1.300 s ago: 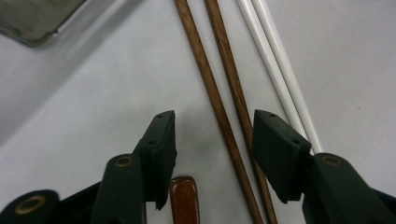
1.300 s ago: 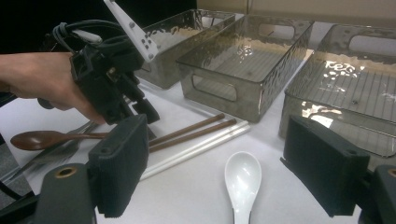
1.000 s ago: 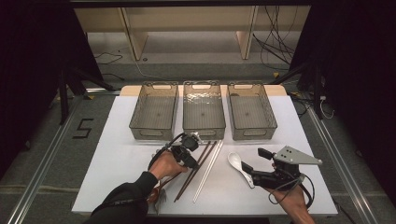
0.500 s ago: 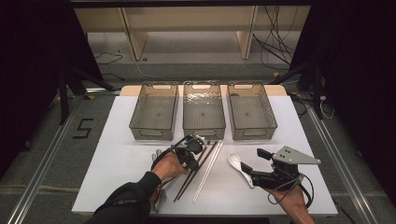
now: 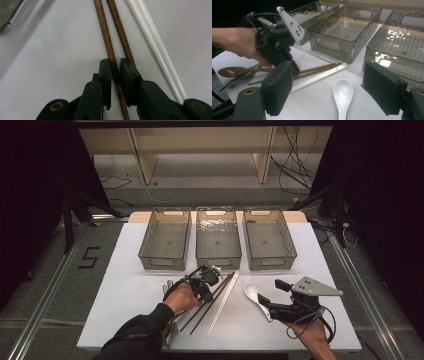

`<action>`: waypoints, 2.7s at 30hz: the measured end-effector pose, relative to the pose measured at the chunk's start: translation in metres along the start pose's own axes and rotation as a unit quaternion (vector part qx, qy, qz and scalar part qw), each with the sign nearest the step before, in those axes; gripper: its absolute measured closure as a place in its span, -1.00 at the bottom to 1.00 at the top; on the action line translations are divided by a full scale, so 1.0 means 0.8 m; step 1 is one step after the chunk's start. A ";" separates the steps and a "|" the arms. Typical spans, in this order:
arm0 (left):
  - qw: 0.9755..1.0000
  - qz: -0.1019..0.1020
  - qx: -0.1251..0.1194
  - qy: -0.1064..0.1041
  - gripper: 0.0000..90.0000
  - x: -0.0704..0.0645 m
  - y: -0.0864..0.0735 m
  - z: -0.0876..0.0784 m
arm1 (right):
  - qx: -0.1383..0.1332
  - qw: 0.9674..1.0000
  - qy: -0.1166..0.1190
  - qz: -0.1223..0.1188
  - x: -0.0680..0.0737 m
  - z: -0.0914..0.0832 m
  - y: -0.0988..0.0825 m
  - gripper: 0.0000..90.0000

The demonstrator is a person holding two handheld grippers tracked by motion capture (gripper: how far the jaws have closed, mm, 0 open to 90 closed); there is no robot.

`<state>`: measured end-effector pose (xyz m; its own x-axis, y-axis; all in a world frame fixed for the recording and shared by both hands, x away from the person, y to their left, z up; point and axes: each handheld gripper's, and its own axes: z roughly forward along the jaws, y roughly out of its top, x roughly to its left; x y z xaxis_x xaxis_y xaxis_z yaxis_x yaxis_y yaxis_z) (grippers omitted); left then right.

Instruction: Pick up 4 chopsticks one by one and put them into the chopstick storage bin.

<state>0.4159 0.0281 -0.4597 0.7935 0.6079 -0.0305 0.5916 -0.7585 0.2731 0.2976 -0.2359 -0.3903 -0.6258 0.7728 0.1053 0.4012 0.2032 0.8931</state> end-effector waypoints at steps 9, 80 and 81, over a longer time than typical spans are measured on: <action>1.000 -0.024 -0.009 -0.012 0.86 0.003 0.000 0.000 | -0.001 1.000 0.001 -0.002 0.000 0.000 0.000 -0.44; 0.964 -0.102 -0.247 -0.006 0.87 0.118 -0.008 -0.157 | 0.000 1.000 0.008 0.001 -0.001 0.001 0.000 -0.44; 0.963 -0.102 -0.249 -0.001 0.87 0.122 -0.006 -0.160 | 0.000 1.000 0.008 0.001 -0.001 0.001 0.000 -0.44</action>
<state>0.4720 0.1212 -0.3410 0.6680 0.7320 -0.1342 0.5940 -0.4158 0.6887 0.2989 -0.2361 -0.3910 -0.6354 0.7637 0.1142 0.4023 0.2012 0.8931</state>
